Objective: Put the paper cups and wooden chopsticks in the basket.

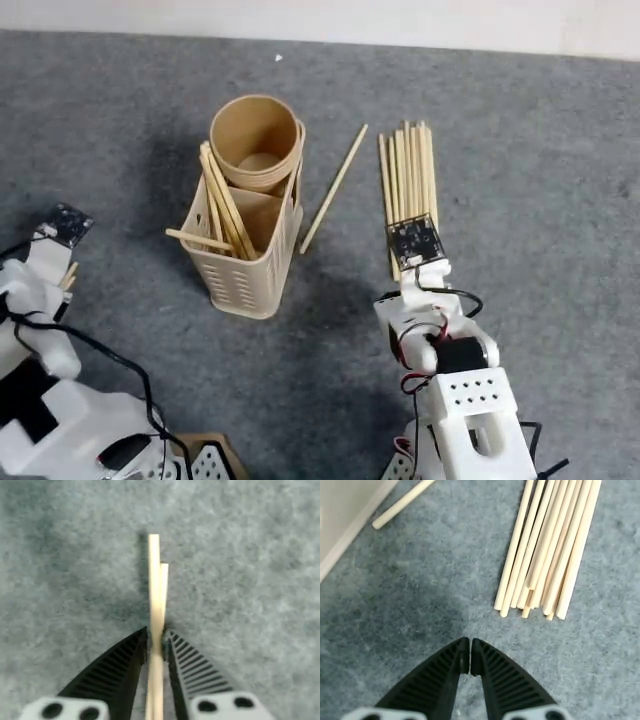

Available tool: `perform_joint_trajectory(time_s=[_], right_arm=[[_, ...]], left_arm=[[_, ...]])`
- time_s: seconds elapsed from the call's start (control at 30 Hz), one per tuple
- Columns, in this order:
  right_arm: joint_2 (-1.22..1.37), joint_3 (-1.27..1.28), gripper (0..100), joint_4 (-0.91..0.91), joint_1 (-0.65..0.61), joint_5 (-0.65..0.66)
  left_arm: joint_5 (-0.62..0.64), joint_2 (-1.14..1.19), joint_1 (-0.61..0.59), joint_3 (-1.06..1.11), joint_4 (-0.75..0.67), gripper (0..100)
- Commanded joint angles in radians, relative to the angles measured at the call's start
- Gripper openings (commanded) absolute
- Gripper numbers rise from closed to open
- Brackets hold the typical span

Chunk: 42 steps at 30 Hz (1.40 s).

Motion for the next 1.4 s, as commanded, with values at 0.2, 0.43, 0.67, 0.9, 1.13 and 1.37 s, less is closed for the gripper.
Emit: perform_joint_trajectory(time_s=[0.2,0.43,0.67,0.9,1.13,1.37], right_arm=[[-0.013,-0.005,2.7,-0.010,0.001,-0.002],[-0.013,-0.005,2.7,-0.010,0.001,-0.002],[-0.013,-0.005,2.7,-0.010,0.001,-0.002],[-0.013,-0.005,2.7,-0.010,0.001,-0.002],[-0.013,-0.005,2.7,-0.010,0.001,-0.002],[-0.013,-0.005,2.7,-0.012,0.001,-0.002]], left_arm=[[-0.049,0.131,-0.025,-0.005,-0.054,4],[-0.091,0.332,-0.005,-0.128,-0.032,0],[-0.028,0.214,0.025,-0.404,0.299,0],[0.132,-0.058,0.197,-0.587,0.600,0],[0.471,-0.314,0.444,-0.868,0.750,0],[0.891,-0.486,0.722,-1.254,0.746,0]])
